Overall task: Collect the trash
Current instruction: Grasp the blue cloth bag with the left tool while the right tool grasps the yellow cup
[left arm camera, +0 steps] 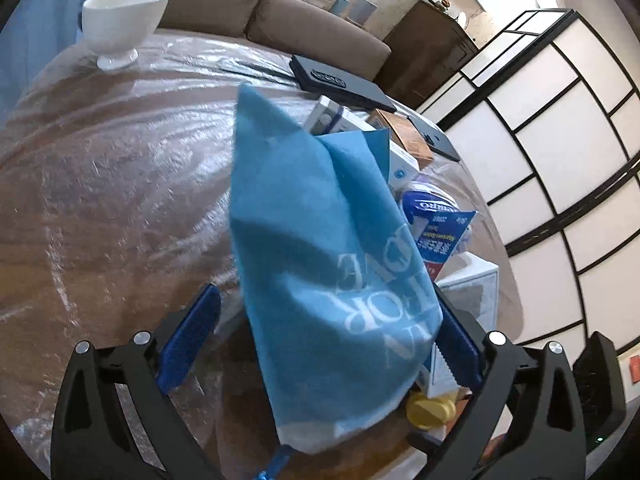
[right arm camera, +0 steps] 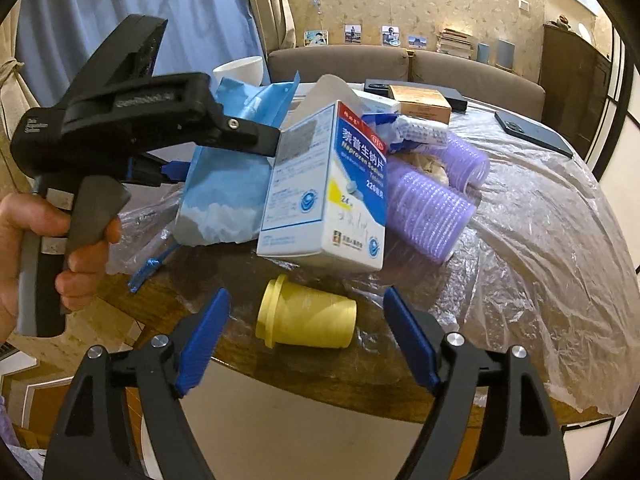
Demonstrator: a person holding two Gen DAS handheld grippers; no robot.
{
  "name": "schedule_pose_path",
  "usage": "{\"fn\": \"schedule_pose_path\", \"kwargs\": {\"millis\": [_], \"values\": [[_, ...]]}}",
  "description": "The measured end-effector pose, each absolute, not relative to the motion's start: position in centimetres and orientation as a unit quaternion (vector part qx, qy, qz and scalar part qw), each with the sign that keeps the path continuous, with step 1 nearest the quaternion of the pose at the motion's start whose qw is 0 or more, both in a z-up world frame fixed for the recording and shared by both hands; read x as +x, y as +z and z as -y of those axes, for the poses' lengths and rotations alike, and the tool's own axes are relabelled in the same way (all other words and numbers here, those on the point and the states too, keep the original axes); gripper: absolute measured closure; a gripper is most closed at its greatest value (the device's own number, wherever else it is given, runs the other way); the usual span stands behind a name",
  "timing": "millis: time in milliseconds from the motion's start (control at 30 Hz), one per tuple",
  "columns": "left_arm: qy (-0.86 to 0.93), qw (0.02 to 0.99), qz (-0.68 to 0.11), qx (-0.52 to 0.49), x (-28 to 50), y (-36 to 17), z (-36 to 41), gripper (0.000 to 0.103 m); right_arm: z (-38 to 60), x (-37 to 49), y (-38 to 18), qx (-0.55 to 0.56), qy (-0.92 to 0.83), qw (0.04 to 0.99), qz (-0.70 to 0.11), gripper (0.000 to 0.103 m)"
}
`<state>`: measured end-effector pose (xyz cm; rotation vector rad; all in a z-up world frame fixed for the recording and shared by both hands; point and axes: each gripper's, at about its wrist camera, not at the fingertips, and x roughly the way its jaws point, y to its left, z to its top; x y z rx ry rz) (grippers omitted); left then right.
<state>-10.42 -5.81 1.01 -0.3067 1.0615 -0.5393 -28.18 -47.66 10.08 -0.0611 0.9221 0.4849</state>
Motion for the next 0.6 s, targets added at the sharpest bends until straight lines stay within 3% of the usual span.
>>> {"fn": "schedule_pose_path", "kwargs": {"millis": [100, 200, 400, 600], "values": [[-0.253, 0.818, -0.495, -0.147, -10.3, 1.1, 5.6, 0.003, 47.7, -28.0, 10.1, -0.027, 0.238, 0.865, -0.440, 0.035], [-0.253, 0.824, -0.486, -0.144, -10.8, 1.4, 5.2, 0.014, 48.0, -27.9, 9.9, -0.020, 0.241, 0.862, -0.446, 0.055], [-0.253, 0.828, -0.479, -0.145, -11.6, 2.2, 4.5, 0.035, 49.0, -27.5, 9.8, -0.002, 0.247, 0.858, -0.451, 0.056], [-0.247, 0.834, -0.468, -0.154, -12.5, 3.2, 3.1, 0.037, 50.2, -27.4, 10.6, 0.011, 0.245, 0.859, -0.449, 0.056]]}}
